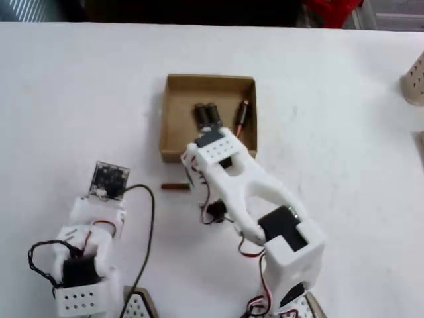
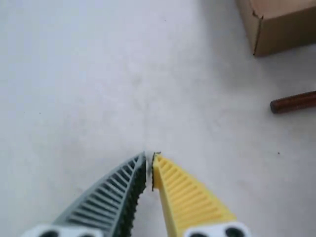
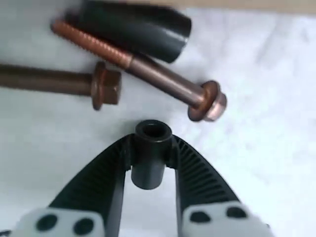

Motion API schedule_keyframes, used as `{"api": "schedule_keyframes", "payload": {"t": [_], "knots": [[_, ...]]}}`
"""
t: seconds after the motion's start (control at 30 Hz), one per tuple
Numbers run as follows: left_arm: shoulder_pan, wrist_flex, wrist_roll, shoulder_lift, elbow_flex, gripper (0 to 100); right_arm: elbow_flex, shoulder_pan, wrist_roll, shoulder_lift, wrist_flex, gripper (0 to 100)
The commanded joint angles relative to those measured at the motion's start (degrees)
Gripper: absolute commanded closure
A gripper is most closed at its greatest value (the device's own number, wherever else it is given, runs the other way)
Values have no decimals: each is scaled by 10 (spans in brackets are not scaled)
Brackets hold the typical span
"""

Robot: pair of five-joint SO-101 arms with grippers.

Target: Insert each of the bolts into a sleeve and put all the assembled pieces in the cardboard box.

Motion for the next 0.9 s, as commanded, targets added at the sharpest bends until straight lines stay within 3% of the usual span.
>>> {"api": "schedule_keyframes", "payload": {"t": [0.0,0.3,0.5,0.7,0.87], "knots": [[-6,-6,-4,-7,-2,940,-4,48,69,-68,54,982],[-6,-6,-4,-7,-2,940,7,254,179,-134,61,981],[-4,-5,-4,-7,-2,940,70,297,242,-135,-16,981],[-2,-4,-1,-7,-7,940,87,329,241,-138,-43,981],[45,11,1,-6,-28,942,95,330,242,-138,-44,981]]}}
